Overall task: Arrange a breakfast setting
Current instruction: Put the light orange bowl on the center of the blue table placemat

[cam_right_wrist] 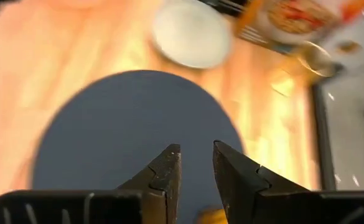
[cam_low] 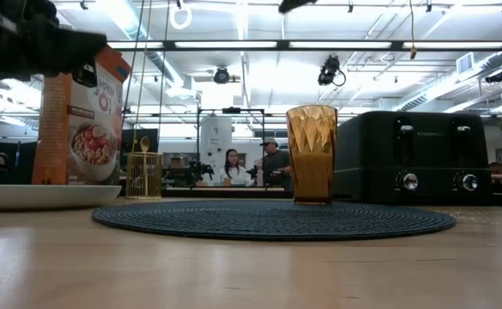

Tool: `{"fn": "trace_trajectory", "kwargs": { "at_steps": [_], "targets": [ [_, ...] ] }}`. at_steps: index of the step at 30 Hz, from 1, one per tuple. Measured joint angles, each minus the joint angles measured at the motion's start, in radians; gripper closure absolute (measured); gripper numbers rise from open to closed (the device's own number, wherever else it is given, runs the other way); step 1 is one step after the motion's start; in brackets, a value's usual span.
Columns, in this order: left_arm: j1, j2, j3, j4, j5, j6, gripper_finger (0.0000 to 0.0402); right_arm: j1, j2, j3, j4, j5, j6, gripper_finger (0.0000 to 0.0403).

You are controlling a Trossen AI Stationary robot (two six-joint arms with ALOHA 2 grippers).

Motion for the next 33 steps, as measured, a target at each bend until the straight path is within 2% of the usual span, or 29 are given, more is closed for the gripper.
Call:
{"fn": "trace_trajectory", "kwargs": {
  "at_steps": [3, 8, 11, 13, 15, 19, 21, 24, 26, 29, 31, 33],
  "targets": [
    [0.0, 0.0, 0.0, 0.103, 0.0, -0.116, 0.0384, 0.065, -0.003, -0.089, 0.109, -0.004, -0.006, 0.0306],
    [-0.009, 0.01, 0.0, 0.309, 0.01, -0.204, 0.0384, 0.153, -0.024, -0.289, 0.469, -0.006, -0.049, 0.0309],
    [-0.056, 0.06, 0.0, 0.496, 0.178, -0.18, 0.0384, 0.186, -0.046, -0.397, 0.678, -0.006, -0.093, 0.031],
    [-0.102, 0.111, 0.0, 0.63, 0.212, -0.168, 0.0384, 0.195, -0.067, -0.46, 0.802, -0.005, -0.13, 0.031],
    [-0.151, 0.174, 0.005, 0.679, 0.165, -0.105, 0.0384, 0.198, -0.086, -0.517, 0.931, -0.002, -0.16, 0.031],
    [-0.255, 0.375, 0.076, 0.665, -0.002, -0.003, 0.0381, 0.189, -0.125, -0.64, 1.177, 0.05, -0.227, 0.031],
    [-0.306, 0.507, 0.14, 0.66, -0.015, 0.047, 0.0381, 0.179, -0.143, -0.7, 1.29, 0.087, -0.254, 0.031],
    [-0.377, 0.678, 0.253, 0.582, -0.024, 0.116, 0.0381, 0.161, -0.168, -0.782, 1.413, 0.144, -0.266, 0.031],
    [-0.418, 0.756, 0.347, 0.444, -0.111, 0.109, 0.038, 0.151, -0.182, -0.83, 1.475, 0.178, -0.256, 0.031],
    [-0.491, 0.843, 0.516, 0.091, -0.367, 0.038, 0.0374, 0.148, -0.192, -0.888, 1.538, 0.215, -0.231, 0.031],
    [-0.541, 0.907, 0.634, -0.162, -0.504, -0.069, 0.0362, 0.147, -0.19, -0.919, 1.569, 0.237, -0.227, 0.031],
    [-0.582, 0.969, 0.743, -0.396, -0.551, -0.244, 0.034, 0.145, -0.187, -0.932, 1.58, 0.242, -0.219, 0.031]
  ]
}}
